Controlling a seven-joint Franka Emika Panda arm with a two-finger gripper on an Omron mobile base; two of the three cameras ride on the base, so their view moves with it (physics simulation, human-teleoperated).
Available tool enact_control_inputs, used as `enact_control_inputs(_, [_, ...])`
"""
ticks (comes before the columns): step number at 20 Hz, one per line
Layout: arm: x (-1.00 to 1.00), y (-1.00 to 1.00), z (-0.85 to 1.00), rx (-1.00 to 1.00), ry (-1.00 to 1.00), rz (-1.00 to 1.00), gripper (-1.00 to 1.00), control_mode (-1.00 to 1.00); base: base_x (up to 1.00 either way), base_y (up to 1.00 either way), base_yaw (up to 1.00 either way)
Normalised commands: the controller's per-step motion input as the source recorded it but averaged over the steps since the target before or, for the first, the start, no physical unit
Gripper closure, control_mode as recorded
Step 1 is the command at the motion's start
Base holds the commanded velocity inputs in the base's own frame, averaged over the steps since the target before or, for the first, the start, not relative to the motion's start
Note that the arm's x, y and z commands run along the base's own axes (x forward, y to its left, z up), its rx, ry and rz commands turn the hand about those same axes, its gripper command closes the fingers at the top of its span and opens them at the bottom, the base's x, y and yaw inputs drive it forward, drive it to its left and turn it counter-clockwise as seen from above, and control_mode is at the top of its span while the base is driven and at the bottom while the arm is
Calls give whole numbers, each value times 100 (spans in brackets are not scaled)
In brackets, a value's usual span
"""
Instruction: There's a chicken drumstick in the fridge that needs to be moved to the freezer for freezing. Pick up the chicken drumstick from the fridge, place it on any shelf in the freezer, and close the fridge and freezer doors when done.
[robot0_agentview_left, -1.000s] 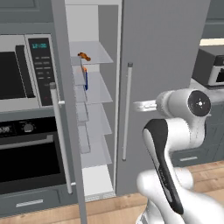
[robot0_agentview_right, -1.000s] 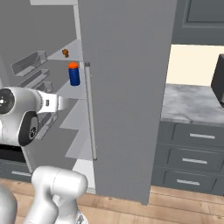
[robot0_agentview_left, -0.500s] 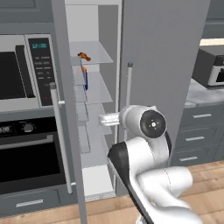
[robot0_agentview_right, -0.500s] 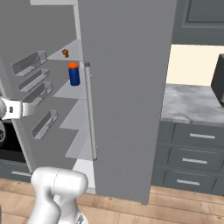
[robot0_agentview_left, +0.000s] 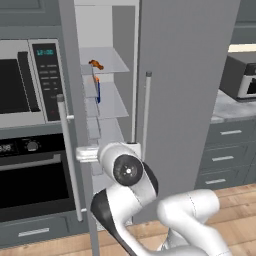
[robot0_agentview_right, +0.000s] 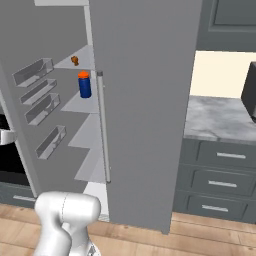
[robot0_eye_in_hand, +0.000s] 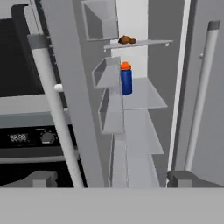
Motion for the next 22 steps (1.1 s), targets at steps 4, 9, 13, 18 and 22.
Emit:
enact_control_inputs(4, [0, 100, -41, 11, -7, 0, -100, -100, 0, 0, 0])
enact_control_inputs(9, [3, 97, -34, 4, -11, 0, -100, -100, 0, 0, 0])
enact_control_inputs(13, [37, 56, -19, -1, -13, -10, -100, -100, 0, 0, 0])
enact_control_inputs(18, [49, 38, -18, -2, -7, -26, -100, -100, 0, 0, 0])
enact_control_inputs(22, [29, 98, -24, 0, -8, -31, -100, -100, 0, 0, 0])
